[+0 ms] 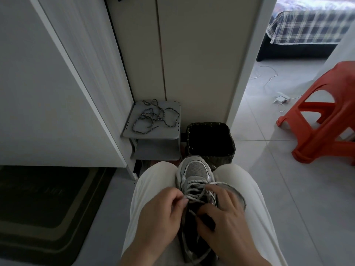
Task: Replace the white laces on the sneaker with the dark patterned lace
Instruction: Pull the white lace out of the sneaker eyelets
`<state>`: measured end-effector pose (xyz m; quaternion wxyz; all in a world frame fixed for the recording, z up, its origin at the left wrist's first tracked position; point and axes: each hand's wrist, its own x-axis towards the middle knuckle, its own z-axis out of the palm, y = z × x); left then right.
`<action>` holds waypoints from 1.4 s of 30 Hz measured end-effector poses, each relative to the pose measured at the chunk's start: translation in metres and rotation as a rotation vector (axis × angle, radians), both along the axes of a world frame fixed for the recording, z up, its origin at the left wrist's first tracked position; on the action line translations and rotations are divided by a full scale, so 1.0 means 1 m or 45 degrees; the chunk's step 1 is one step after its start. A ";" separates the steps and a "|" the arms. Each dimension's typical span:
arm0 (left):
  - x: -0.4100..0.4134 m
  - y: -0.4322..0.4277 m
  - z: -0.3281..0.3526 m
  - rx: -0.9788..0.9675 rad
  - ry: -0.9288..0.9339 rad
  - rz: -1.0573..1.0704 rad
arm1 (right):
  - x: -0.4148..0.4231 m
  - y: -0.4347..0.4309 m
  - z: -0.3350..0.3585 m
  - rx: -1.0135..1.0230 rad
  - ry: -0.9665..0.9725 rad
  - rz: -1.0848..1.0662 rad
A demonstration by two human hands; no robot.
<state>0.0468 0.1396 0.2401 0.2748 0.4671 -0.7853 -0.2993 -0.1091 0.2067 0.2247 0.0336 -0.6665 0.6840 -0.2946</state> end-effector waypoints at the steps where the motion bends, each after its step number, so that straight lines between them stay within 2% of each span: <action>1: 0.001 -0.005 0.004 -0.042 -0.018 0.011 | 0.002 -0.001 0.001 0.011 0.028 -0.005; 5: -0.001 -0.016 0.015 -0.066 -0.038 -0.015 | 0.011 -0.004 0.005 0.078 0.109 -0.006; 8: -0.003 -0.011 0.008 0.100 0.013 -0.005 | 0.012 -0.005 0.005 0.084 0.087 -0.010; 11: 0.002 -0.002 -0.005 0.228 -0.075 -0.025 | 0.010 -0.005 0.005 0.047 -0.006 -0.040; 16: 0.004 0.007 -0.010 0.098 0.014 -0.037 | 0.009 -0.006 0.004 0.052 0.007 -0.024; 23: 0.011 -0.015 0.003 0.000 0.000 0.150 | 0.010 -0.002 0.002 0.084 0.130 0.005; 25: 0.009 -0.017 0.003 0.095 -0.004 0.118 | 0.012 -0.002 0.004 0.096 0.113 0.013; 28: 0.007 -0.006 -0.006 0.302 -0.151 0.023 | 0.013 -0.005 0.004 0.048 -0.001 -0.024; 30: 0.005 0.003 -0.011 0.346 -0.106 -0.036 | 0.011 -0.007 0.005 0.004 -0.082 -0.066; 33: 0.001 0.004 -0.012 0.277 0.002 0.004 | 0.006 -0.008 0.007 0.037 -0.029 -0.072; 39: 0.006 -0.012 -0.001 0.106 -0.093 0.077 | 0.006 -0.003 0.005 0.152 0.190 -0.015; 42: 0.019 -0.026 0.005 0.040 -0.027 0.147 | 0.007 -0.005 0.005 0.158 0.234 -0.019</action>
